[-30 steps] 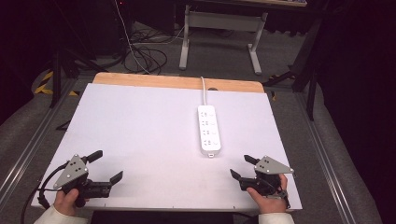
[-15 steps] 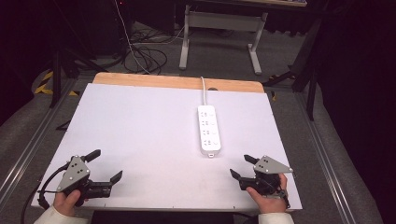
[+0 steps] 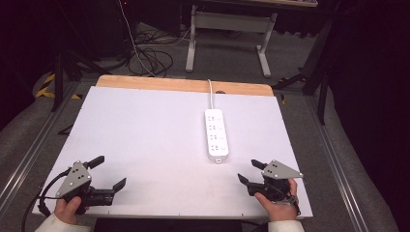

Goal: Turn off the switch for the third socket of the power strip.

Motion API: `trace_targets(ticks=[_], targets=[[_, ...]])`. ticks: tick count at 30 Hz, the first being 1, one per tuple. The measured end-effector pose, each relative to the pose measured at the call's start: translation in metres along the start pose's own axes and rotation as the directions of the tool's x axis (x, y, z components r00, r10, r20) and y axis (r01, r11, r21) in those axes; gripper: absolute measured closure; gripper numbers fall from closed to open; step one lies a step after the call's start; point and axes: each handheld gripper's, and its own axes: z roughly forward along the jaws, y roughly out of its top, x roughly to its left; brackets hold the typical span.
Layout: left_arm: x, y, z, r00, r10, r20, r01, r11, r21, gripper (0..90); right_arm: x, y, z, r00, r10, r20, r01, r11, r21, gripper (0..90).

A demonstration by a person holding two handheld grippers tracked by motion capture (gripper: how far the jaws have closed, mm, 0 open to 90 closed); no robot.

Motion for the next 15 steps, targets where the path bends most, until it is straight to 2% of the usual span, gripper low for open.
trace_targets(ticks=[3,6,11,15], targets=[[-0.001,0.0,0.0,1.0,-0.002,-0.002,0.002,1.0,0.0,1.8,0.002,0.004,0.0,0.9999,-0.011,0.001,0.011,1.0,0.012,32.2],[-0.002,0.0,0.001,0.9999,0.007,-0.009,-0.007,0.9999,0.008,1.8,0.003,0.016,0.0,0.9996,-0.022,0.015,0.021,0.999,0.049,33.8],[-0.002,0.0,0.001,0.9998,0.012,-0.012,-0.012,0.9999,0.008,1.9,-0.001,0.029,0.002,1.0,-0.004,0.004,0.004,0.998,0.059,34.0],[-0.002,0.0,0.001,0.9999,0.01,-0.012,-0.01,0.9999,0.008,1.8,-0.003,0.04,0.004,0.9999,-0.012,-0.004,0.012,0.998,0.065,34.0]])
